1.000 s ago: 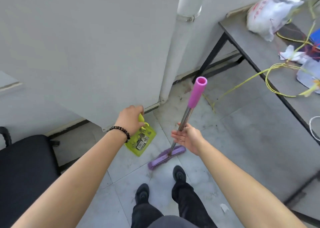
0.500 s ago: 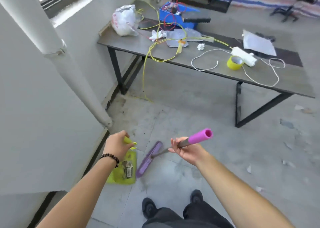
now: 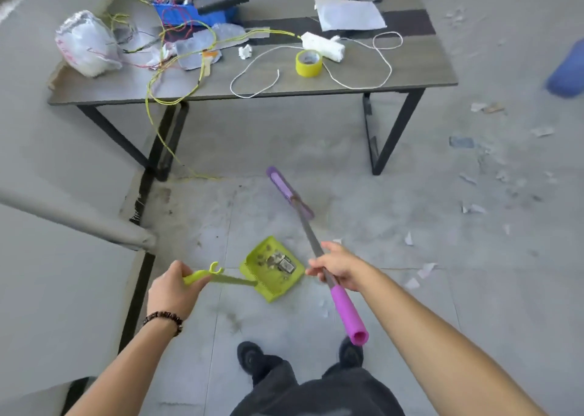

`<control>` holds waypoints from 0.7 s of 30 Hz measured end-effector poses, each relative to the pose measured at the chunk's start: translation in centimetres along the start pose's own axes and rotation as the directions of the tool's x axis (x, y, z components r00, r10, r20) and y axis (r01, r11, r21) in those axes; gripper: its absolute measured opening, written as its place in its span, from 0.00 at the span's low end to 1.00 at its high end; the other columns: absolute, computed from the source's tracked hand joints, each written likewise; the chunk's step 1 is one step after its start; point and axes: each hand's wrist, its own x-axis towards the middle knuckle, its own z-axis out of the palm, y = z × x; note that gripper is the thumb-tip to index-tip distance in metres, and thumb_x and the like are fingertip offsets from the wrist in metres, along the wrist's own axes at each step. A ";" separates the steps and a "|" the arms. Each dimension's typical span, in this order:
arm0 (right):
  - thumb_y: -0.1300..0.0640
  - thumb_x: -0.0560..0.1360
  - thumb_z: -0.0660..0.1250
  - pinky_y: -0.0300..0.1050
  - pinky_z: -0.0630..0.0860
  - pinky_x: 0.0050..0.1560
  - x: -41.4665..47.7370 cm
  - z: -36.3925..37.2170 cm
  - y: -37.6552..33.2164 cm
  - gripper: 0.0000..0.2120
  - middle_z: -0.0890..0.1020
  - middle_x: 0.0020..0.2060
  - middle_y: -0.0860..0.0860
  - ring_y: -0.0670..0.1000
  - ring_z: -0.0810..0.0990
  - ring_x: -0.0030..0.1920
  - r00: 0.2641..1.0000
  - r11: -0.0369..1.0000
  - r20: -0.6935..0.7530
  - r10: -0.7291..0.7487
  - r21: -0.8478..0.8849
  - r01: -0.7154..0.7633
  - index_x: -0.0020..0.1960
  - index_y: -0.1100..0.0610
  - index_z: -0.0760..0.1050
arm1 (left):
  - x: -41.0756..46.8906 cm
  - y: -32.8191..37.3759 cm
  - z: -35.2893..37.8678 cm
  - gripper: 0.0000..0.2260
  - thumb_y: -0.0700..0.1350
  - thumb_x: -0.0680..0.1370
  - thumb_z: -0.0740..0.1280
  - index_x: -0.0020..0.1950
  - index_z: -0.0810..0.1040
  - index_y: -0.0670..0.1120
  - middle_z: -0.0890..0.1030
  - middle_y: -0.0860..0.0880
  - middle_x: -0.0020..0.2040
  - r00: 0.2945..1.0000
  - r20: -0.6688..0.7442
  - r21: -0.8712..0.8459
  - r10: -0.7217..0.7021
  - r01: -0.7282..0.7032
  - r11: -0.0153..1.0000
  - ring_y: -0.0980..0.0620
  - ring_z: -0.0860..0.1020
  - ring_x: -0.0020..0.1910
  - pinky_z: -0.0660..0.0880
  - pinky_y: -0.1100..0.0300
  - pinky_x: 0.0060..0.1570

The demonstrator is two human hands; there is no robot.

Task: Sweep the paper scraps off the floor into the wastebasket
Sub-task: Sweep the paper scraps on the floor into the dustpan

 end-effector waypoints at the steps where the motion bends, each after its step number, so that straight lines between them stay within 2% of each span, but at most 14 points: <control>1: 0.71 0.78 0.58 0.37 0.68 0.22 0.5 -2.4 0.6 0.12 0.77 0.39 0.58 0.51 0.79 0.30 0.996 0.997 -0.083 0.024 -0.065 -0.029 0.54 0.56 0.66 | -0.8 1.1 1.0 0.19 0.56 0.72 0.74 0.41 0.69 0.45 0.76 0.48 0.34 1.000 0.010 0.021 0.000 0.000 1.000 0.43 0.73 0.37 0.67 0.55 0.35; 2: 0.69 0.78 0.56 0.36 0.66 0.22 1.3 -4.8 1.6 0.08 0.75 0.36 0.57 0.51 0.76 0.28 0.984 0.991 -0.174 0.048 -0.115 -0.069 0.48 0.57 0.67 | -1.7 2.2 2.1 0.19 0.57 0.72 0.73 0.42 0.69 0.44 0.76 0.48 0.35 1.000 0.021 0.046 0.002 -0.003 0.999 0.43 0.74 0.37 0.68 0.55 0.35; 4: 0.67 0.76 0.55 0.37 0.66 0.23 2.3 -9.2 3.8 0.06 0.74 0.30 0.57 0.51 0.72 0.25 0.955 0.974 -0.273 0.115 -0.155 -0.162 0.47 0.61 0.70 | -3.2 4.1 4.1 0.19 0.59 0.73 0.71 0.44 0.69 0.44 0.76 0.48 0.37 0.999 0.042 0.090 0.015 -0.019 0.996 0.44 0.74 0.37 0.69 0.54 0.35; 7: 0.65 0.76 0.54 0.37 0.67 0.25 2.8 -14.2 7.8 0.08 0.75 0.31 0.57 0.51 0.69 0.26 0.919 0.938 -0.294 0.261 -0.149 -0.314 0.48 0.62 0.72 | -5.0 6.2 6.7 0.20 0.60 0.74 0.69 0.46 0.69 0.45 0.77 0.47 0.39 0.993 0.119 0.173 0.011 -0.031 0.984 0.44 0.75 0.37 0.69 0.55 0.33; 12: 0.61 0.75 0.56 0.47 0.72 0.34 2.2 -17.7 13.6 0.11 0.78 0.34 0.58 0.54 0.72 0.27 0.878 0.850 -0.292 0.380 -0.265 -0.456 0.52 0.64 0.73 | -6.1 8.1 8.9 0.20 0.64 0.74 0.66 0.47 0.67 0.48 0.77 0.50 0.38 0.980 0.196 0.358 0.035 -0.105 0.928 0.46 0.77 0.35 0.72 0.57 0.32; 15: 0.57 0.77 0.57 0.45 0.73 0.32 1.7 -17.9 15.4 0.13 0.79 0.31 0.57 0.54 0.73 0.28 0.856 0.842 -0.288 0.429 -0.217 -0.494 0.58 0.62 0.71 | -5.8 9.5 9.3 0.21 0.67 0.73 0.60 0.46 0.69 0.49 0.78 0.52 0.36 0.945 0.322 0.493 0.062 -0.223 0.841 0.49 0.78 0.34 0.71 0.60 0.32; 18: 0.56 0.78 0.55 0.42 0.74 0.30 1.7 -17.0 16.4 0.15 0.80 0.32 0.56 0.52 0.74 0.27 0.859 0.856 -0.285 0.424 -0.182 -0.483 0.62 0.61 0.69 | -5.4 10.9 9.9 0.17 0.63 0.74 0.57 0.46 0.74 0.51 0.78 0.53 0.38 0.885 0.463 0.609 0.055 -0.363 0.705 0.51 0.79 0.38 0.74 0.60 0.37; 20: 0.59 0.78 0.53 0.41 0.74 0.29 1.5 -16.0 16.8 0.16 0.79 0.36 0.57 0.51 0.75 0.27 0.867 0.861 -0.318 0.383 -0.218 -0.460 0.64 0.62 0.67 | -5.0 11.3 10.5 0.17 0.61 0.74 0.56 0.45 0.76 0.50 0.79 0.53 0.39 0.852 0.521 0.602 0.052 -0.410 0.685 0.51 0.80 0.39 0.76 0.60 0.39; 21: 0.60 0.78 0.52 0.40 0.73 0.28 1.3 -15.5 17.1 0.18 0.78 0.39 0.57 0.51 0.74 0.26 0.873 0.857 -0.346 0.345 -0.264 -0.443 0.67 0.61 0.66 | -4.7 11.3 10.9 0.16 0.60 0.74 0.57 0.47 0.76 0.50 0.80 0.52 0.39 0.837 0.543 0.563 0.060 -0.416 0.714 0.50 0.81 0.39 0.77 0.59 0.40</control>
